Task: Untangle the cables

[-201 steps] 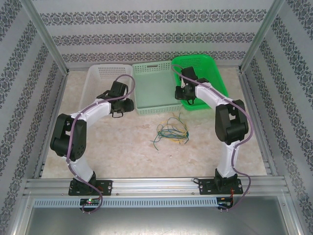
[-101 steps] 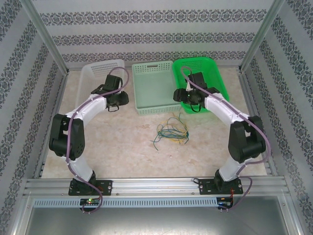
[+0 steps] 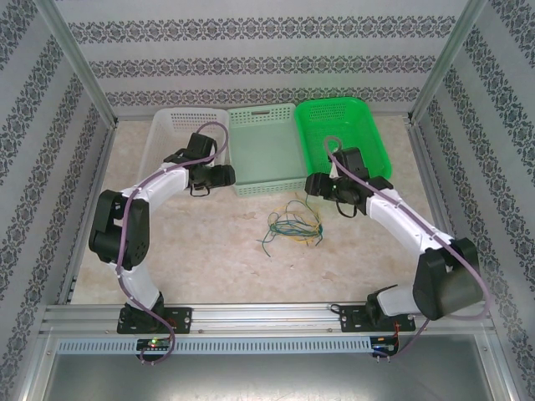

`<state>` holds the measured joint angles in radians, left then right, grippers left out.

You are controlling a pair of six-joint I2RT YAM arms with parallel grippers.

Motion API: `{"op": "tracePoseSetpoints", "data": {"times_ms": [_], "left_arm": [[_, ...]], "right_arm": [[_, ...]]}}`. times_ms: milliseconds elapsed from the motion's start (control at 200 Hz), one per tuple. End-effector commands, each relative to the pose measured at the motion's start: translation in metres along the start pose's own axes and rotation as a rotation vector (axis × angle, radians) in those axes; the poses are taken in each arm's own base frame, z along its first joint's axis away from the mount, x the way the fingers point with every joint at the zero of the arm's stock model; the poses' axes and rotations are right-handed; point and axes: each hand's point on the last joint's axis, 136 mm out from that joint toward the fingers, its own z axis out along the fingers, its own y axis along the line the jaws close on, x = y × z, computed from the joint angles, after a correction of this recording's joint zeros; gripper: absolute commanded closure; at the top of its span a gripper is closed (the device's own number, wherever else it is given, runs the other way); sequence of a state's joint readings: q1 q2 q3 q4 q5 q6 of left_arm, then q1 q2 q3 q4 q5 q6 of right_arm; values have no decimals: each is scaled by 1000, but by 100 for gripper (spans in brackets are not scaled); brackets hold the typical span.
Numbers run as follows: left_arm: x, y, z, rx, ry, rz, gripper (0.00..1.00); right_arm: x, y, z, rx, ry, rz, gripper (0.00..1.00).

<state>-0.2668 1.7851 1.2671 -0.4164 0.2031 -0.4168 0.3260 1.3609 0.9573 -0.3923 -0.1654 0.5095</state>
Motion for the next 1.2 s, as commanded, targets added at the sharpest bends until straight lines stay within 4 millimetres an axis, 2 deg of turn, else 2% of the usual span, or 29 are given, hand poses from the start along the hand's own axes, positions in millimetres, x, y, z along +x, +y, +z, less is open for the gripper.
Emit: {"op": "tracePoseSetpoints", "data": {"times_ms": [0, 120, 250, 365, 470, 595, 794, 894, 969, 1044, 1114, 1194], "left_arm": [[-10, -26, -24, 35, -52, 70, 15], [-4, -49, -56, 34, -134, 215, 0], [11, -69, -88, 105, -208, 324, 0], [38, -88, -107, 209, -234, 427, 0], [71, -101, -104, 277, -180, 507, 0], [113, -125, -89, 413, -44, 552, 0], [151, -158, -80, 523, 42, 641, 0], [169, -168, -69, 537, 117, 677, 8], [179, -168, -54, 505, 181, 681, 21], [180, -165, -37, 436, 200, 666, 32], [183, -170, -32, 446, 207, 663, 39], [181, -171, -28, 431, 198, 651, 56]], "right_arm": [[20, -6, -8, 10, 18, 44, 36], [39, -12, -12, 11, 40, 63, 38], [64, -18, -9, 38, 92, 34, 39], [83, -27, -3, 85, 135, 50, 39], [92, -36, 6, 117, 136, 83, 41], [94, -32, 18, 96, 131, 111, 41], [101, -33, 38, 125, 153, 167, 41], [106, -37, 46, 159, 165, 181, 41], [107, -41, 49, 191, 164, 183, 40], [106, -44, 51, 210, 155, 186, 40], [105, -44, 53, 215, 152, 186, 40], [106, -45, 53, 222, 155, 176, 40]]}}
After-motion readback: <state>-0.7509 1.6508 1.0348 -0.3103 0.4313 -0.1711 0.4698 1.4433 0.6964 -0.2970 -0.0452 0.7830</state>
